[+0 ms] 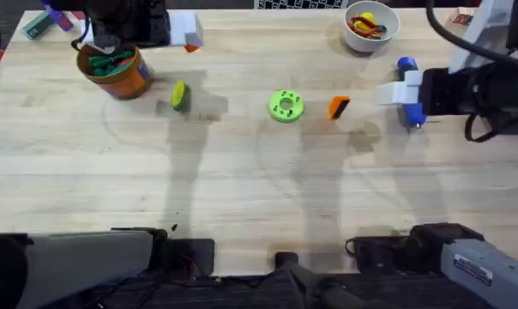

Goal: Pick up the gripper from the table and insert it into the empty holder that is missing its gripper. Then pick up a screw, insert it into the mounting hole, and use the screwdriver to tighten it. Finally, clean up the table by picking up the vegetable and placing it into the bucket.

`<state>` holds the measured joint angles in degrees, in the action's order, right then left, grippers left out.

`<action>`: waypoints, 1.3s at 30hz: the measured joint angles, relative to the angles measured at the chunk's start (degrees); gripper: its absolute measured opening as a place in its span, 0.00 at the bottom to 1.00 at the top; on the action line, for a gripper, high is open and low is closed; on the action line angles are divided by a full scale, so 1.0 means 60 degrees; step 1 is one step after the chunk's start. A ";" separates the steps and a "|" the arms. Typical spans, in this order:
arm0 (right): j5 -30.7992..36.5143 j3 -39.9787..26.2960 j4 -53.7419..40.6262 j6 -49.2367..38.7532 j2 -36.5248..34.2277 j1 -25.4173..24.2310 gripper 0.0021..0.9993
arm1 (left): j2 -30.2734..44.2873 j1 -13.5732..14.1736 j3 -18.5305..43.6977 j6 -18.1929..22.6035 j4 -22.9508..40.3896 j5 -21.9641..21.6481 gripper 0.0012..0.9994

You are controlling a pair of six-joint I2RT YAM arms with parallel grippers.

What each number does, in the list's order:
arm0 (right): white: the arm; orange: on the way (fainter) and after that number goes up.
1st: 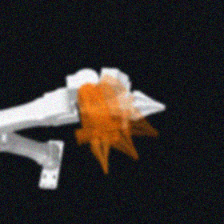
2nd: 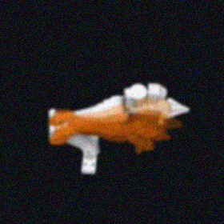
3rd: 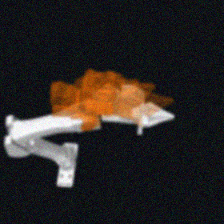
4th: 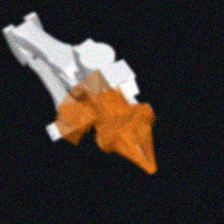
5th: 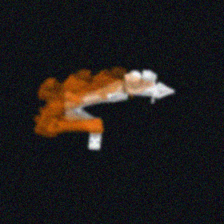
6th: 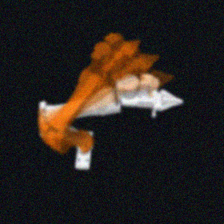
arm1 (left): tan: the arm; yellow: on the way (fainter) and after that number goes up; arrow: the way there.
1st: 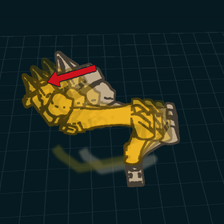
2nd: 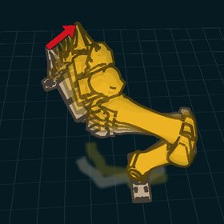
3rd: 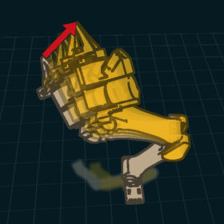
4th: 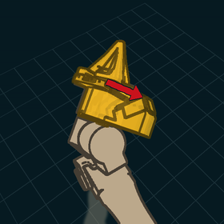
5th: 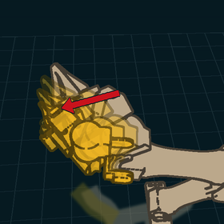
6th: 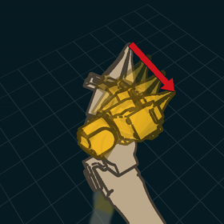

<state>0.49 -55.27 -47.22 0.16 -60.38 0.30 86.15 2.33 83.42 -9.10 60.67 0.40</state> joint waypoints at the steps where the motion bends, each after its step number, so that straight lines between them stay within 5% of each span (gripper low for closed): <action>1: 0.0003 0.0000 0.0000 0.0000 0.0000 0.0000 0.99 | -0.0003 0.0000 0.0000 0.0000 0.0000 0.0004 0.99; 10: 0.0000 0.0000 -0.0003 0.0000 0.0000 0.0000 0.99 | 0.0000 0.0000 0.0000 0.0044 0.0773 -0.0130 0.99; 17: 0.0000 0.0000 -0.0003 0.0000 0.0000 0.0000 0.99 | 0.0000 0.0004 0.0000 0.0112 0.0405 -0.0360 0.99; 22: 0.0000 0.0000 0.0000 0.0000 0.0002 0.0000 0.99 | -0.0105 0.0120 -0.0239 0.0158 -0.0820 -0.0452 0.99; 31: 0.0000 0.0000 -0.0003 0.0000 0.0001 0.0000 0.99 | -0.2866 0.0444 -0.3576 0.0189 -0.4095 -0.0452 0.99; 39: 0.0000 0.0000 -0.0003 0.0000 0.0000 0.0000 0.99 | -0.6750 0.0437 -0.6607 0.0182 -0.4690 -0.0428 0.99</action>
<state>0.49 -55.27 -47.24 0.16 -60.38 0.30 45.65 4.95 43.77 -8.01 32.52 -2.16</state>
